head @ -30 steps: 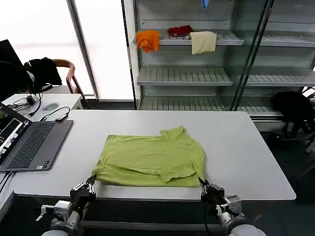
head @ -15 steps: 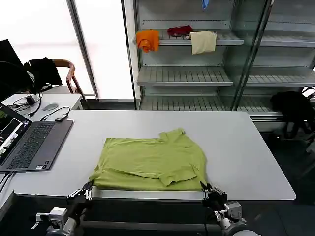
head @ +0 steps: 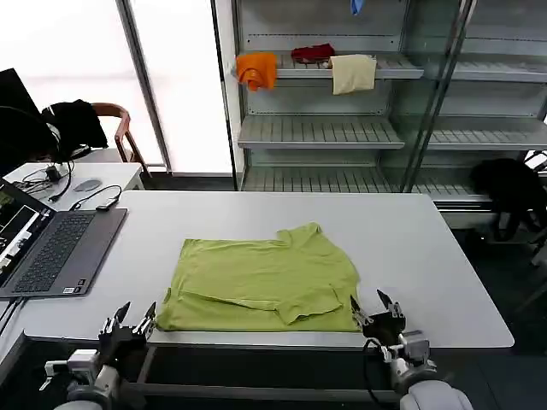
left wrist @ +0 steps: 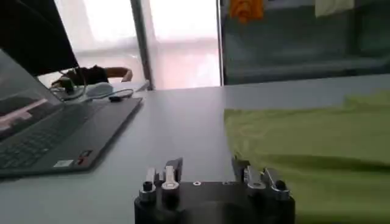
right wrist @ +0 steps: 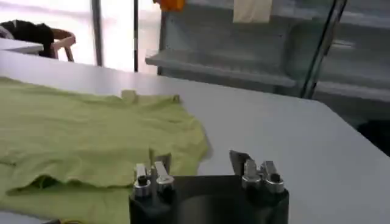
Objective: Fold and organize the clothes.
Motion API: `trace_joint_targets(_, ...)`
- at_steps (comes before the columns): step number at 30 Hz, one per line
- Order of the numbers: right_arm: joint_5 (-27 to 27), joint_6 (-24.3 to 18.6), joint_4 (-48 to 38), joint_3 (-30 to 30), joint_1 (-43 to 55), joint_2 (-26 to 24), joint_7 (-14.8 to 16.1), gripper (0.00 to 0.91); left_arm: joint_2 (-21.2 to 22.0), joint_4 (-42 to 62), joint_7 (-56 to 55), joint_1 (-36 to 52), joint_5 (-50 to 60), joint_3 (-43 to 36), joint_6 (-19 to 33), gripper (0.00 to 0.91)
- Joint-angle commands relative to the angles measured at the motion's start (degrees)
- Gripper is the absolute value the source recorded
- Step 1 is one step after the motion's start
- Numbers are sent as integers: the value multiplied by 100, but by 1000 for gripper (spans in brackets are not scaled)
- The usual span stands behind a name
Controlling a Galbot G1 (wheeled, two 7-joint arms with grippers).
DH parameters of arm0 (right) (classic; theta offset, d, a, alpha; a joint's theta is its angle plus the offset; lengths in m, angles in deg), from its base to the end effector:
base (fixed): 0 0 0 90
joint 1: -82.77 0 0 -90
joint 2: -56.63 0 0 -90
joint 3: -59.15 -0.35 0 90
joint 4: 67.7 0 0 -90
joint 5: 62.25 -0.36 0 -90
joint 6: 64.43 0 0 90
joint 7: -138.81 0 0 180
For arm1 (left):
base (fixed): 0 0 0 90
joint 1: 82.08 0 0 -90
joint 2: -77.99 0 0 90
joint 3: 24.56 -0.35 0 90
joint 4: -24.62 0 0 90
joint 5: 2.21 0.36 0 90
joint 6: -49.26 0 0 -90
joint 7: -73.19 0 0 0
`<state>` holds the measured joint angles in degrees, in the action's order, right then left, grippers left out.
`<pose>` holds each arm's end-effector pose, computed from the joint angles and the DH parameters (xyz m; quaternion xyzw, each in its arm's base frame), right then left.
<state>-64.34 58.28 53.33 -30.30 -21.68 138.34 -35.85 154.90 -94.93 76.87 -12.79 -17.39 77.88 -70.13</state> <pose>0.2580 -0.0208 -0.2349 0.0664 -0.9862 0.0481 0.1435 0.2321 0.1048 -0.2510 0.0086 -0.9869 -0.0019 0.1614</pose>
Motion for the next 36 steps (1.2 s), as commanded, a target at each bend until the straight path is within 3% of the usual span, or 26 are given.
trace_joint_targets(1,-399,99,-1422,291,2049,213,-84,907,-179,964,95,1788,-418,-426,-393,907)
trace_joint_targets(13,-201,84,-4038,497,3663,872,-139,907,-332,3421,653,3661,416,-1139,-387,907)
trace_joint_targets(23,257,55,-4915,362,4147,1302,-27,907,-346,4229,857,4112,900,-1304,-377,907)
trace_joint_targets(30,428,48,-5186,328,4275,1328,-50,897,-305,4484,893,4109,1014,-1312,-370,907)
trace_joint_targets(32,490,46,-5240,321,4278,1328,-45,846,-290,4490,903,4061,1038,-1306,-369,907)
trace_joint_targets(34,516,45,-5285,323,4282,1328,-38,725,-285,4492,913,4037,1049,-1304,-367,826)
trace_joint_targets(35,541,44,-5321,328,4285,1328,-24,554,-278,4504,919,4032,1068,-1301,-365,705)
trace_joint_targets(36,549,43,-5338,328,4285,1328,-11,433,-275,4515,922,4032,1082,-1300,-366,645)
